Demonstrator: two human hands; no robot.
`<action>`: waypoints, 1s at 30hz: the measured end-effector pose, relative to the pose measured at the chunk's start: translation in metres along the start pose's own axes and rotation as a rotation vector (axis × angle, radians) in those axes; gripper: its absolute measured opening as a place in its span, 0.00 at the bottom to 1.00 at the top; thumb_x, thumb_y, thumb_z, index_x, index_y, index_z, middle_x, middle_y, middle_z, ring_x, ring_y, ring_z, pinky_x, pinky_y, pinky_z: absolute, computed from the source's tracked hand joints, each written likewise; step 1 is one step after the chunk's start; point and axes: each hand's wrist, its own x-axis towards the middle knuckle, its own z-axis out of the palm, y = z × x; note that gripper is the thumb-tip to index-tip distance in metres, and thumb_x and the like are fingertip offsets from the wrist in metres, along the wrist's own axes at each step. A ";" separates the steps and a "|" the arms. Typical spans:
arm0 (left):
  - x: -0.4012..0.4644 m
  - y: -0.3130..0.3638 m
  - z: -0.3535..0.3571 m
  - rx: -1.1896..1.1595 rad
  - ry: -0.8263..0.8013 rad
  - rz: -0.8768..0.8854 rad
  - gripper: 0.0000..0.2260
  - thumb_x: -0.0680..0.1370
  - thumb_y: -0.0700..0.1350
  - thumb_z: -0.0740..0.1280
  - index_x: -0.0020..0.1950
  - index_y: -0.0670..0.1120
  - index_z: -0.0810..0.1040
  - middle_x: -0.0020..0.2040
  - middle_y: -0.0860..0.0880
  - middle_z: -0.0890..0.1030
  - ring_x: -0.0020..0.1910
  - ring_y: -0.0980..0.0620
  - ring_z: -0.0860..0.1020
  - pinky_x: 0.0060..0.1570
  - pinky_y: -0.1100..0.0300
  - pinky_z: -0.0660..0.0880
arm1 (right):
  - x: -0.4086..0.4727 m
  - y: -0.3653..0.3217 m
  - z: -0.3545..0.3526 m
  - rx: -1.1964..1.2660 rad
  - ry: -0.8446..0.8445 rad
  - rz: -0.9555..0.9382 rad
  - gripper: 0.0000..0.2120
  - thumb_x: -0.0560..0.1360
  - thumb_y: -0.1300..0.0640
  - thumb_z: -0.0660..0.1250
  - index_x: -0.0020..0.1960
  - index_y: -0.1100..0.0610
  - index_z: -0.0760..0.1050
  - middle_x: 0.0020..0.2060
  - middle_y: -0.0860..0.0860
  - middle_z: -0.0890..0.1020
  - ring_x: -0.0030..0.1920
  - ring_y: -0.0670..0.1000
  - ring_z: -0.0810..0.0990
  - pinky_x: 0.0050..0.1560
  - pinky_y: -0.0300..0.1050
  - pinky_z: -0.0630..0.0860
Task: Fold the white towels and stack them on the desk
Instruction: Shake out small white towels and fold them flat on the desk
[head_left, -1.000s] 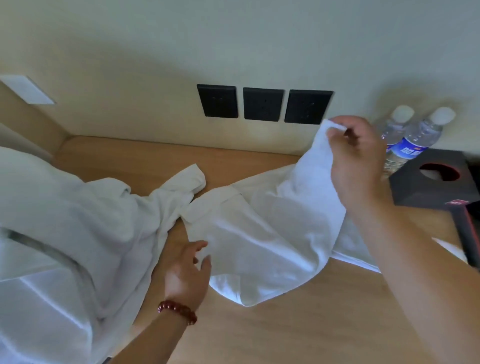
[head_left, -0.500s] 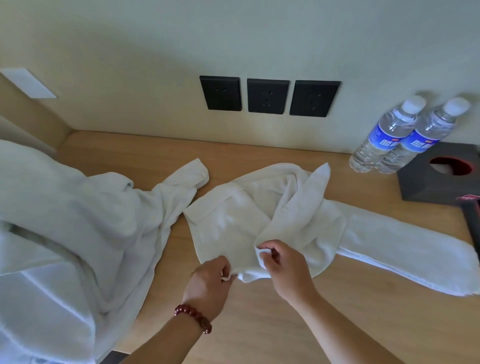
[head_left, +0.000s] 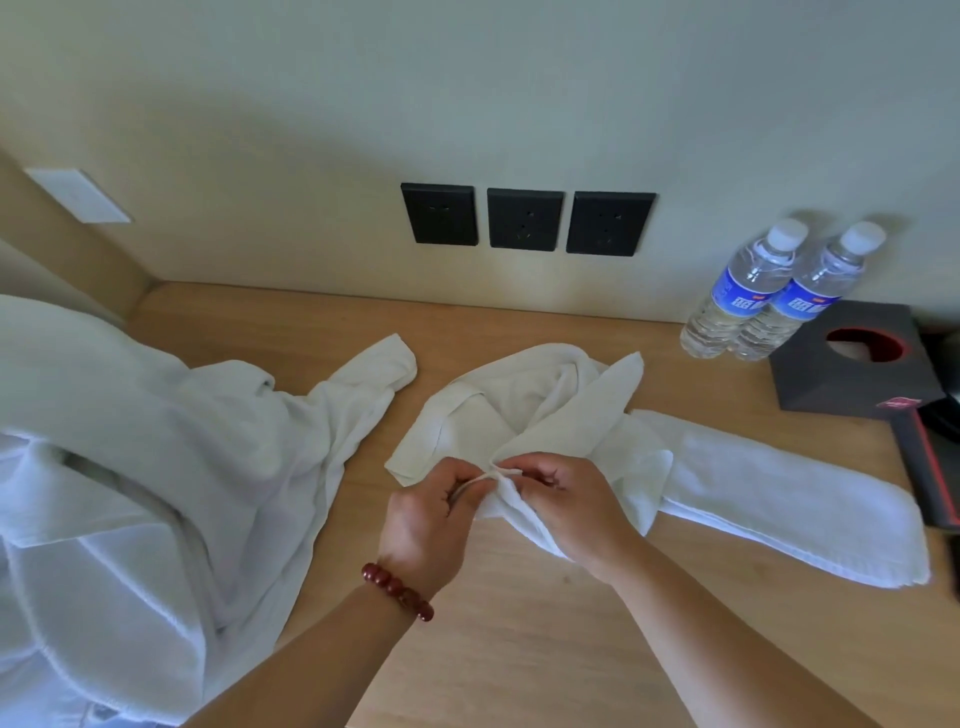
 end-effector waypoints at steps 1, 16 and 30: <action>0.000 0.003 -0.001 -0.005 0.021 -0.016 0.04 0.79 0.48 0.68 0.45 0.57 0.79 0.35 0.59 0.81 0.37 0.61 0.80 0.33 0.71 0.71 | -0.003 -0.004 -0.001 0.005 -0.005 -0.005 0.15 0.79 0.61 0.65 0.51 0.42 0.84 0.45 0.40 0.86 0.49 0.42 0.83 0.50 0.37 0.76; -0.015 0.024 -0.015 0.056 0.037 0.251 0.05 0.78 0.44 0.72 0.52 0.50 0.85 0.41 0.59 0.83 0.43 0.66 0.79 0.39 0.77 0.71 | -0.033 -0.018 0.003 0.037 0.110 -0.076 0.10 0.78 0.56 0.69 0.45 0.42 0.84 0.34 0.47 0.83 0.37 0.43 0.80 0.40 0.36 0.72; -0.028 0.041 -0.037 0.196 -0.048 0.054 0.21 0.76 0.49 0.73 0.68 0.57 0.75 0.57 0.62 0.77 0.48 0.61 0.78 0.47 0.77 0.67 | -0.063 -0.071 -0.047 -0.245 0.126 -0.370 0.08 0.78 0.57 0.64 0.49 0.45 0.78 0.39 0.35 0.79 0.39 0.42 0.76 0.39 0.30 0.67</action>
